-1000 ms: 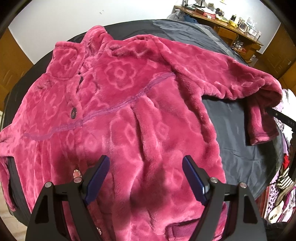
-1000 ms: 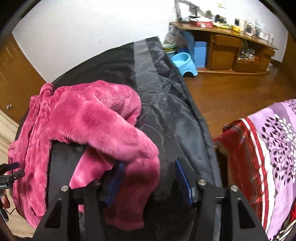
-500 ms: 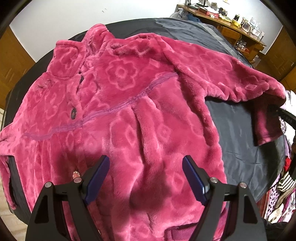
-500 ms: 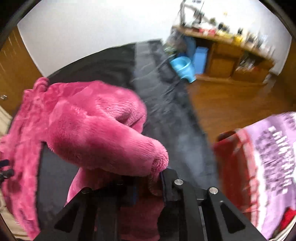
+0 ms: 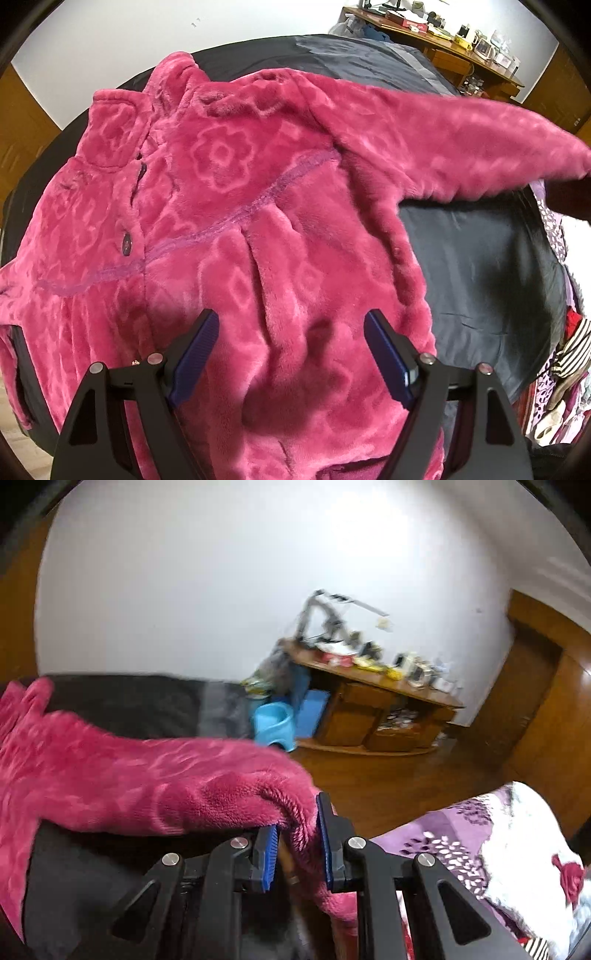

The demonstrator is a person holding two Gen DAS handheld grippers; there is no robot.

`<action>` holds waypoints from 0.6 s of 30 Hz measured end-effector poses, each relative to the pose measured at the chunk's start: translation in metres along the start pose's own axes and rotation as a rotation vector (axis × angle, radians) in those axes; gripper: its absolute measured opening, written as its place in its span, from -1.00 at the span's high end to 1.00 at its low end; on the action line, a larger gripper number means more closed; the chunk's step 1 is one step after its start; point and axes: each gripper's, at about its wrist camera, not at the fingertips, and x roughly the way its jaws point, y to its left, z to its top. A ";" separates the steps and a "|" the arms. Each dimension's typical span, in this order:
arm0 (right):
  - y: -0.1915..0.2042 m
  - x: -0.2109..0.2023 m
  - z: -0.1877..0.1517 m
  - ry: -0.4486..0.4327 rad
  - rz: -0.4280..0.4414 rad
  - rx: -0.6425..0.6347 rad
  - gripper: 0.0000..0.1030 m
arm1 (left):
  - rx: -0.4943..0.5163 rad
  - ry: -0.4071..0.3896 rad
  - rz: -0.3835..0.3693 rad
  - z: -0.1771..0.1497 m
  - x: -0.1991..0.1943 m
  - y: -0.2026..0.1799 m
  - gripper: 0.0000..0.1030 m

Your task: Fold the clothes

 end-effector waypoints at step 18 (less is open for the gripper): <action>-0.059 0.030 -0.095 0.362 0.617 0.895 -0.05 | 0.021 0.008 -0.009 0.006 0.004 -0.002 -0.62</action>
